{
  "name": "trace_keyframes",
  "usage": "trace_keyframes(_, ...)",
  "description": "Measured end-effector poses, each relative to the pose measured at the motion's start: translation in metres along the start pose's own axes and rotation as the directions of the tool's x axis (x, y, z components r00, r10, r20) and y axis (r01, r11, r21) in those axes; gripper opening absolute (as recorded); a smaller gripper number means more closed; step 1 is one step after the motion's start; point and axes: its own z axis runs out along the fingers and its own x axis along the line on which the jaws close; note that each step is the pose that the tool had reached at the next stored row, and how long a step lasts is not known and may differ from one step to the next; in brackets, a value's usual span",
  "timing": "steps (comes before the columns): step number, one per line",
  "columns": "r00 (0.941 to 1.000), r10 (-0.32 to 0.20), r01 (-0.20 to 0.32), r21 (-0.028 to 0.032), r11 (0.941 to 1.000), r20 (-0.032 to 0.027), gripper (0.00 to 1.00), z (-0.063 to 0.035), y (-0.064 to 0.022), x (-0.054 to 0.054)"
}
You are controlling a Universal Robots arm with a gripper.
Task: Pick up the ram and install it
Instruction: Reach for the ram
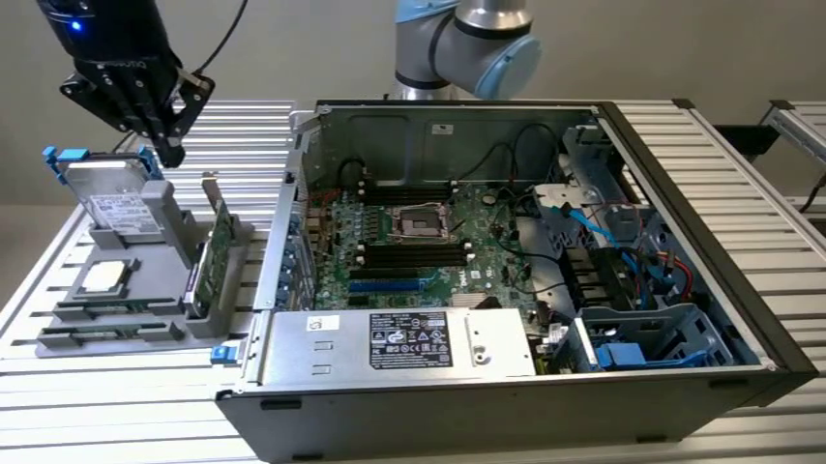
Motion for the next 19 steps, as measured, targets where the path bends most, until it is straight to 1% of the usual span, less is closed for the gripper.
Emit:
trace_keyframes(10,1.0,0.0,0.0,-0.007,1.0,-0.0004,0.1,0.0007,-0.013,0.045)
trace_keyframes(19,1.0,0.0,0.0,-0.0117,0.9999,-0.0008,0.1,0.0012,-0.0266,0.085)
